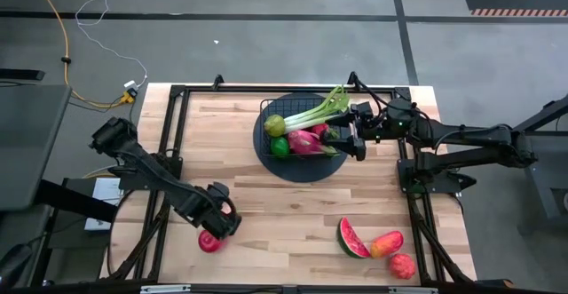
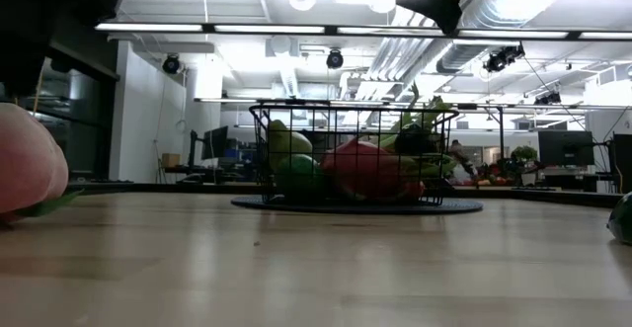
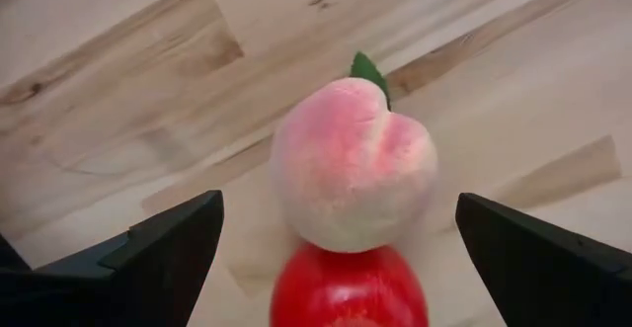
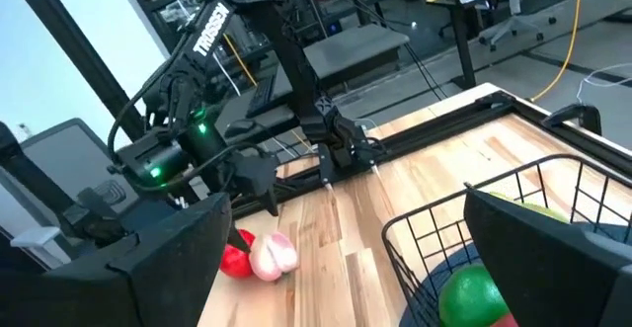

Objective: Build produce basket
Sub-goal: Put the peach into the wire basket

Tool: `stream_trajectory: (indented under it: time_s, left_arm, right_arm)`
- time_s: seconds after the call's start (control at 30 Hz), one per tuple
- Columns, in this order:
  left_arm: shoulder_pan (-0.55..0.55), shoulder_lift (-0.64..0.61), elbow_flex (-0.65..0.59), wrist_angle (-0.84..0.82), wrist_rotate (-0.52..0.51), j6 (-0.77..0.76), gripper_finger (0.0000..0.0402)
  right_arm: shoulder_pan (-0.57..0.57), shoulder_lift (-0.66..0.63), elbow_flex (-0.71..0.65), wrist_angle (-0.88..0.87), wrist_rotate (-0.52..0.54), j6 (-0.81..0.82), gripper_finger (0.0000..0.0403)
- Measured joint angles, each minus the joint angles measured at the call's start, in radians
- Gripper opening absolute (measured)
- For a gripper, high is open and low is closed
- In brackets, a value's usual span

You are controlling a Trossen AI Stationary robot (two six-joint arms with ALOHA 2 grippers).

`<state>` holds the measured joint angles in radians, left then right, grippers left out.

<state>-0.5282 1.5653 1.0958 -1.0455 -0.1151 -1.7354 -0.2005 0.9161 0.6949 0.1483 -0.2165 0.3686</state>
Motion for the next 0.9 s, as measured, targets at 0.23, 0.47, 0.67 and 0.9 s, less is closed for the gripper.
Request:
stream_trajectory:
  time_s: [0.23, 0.47, 0.67, 0.9]
  left_arm:
    - [0.007, 0.067, 0.0, 0.017, 0.002, 0.044, 0.0392]
    - [0.025, 0.143, -0.016, 0.146, 0.037, 0.142, 0.0392]
    - [0.052, 0.161, -0.016, 0.16, 0.04, 0.23, 0.0392]
    - [0.08, 0.159, -0.017, 0.159, 0.065, 0.32, 0.0377]
  right_arm:
    - [0.0, 0.0, 0.0, -0.01, 0.0, 0.023, 0.0397]
    - [-0.001, 0.0, 0.0, -0.011, 0.0, 0.024, 0.0397]
    - [-0.001, 0.0, 0.0, -0.017, 0.001, 0.042, 0.0397]
    - [-0.001, 0.0, 0.0, -0.017, 0.001, 0.042, 0.0397]
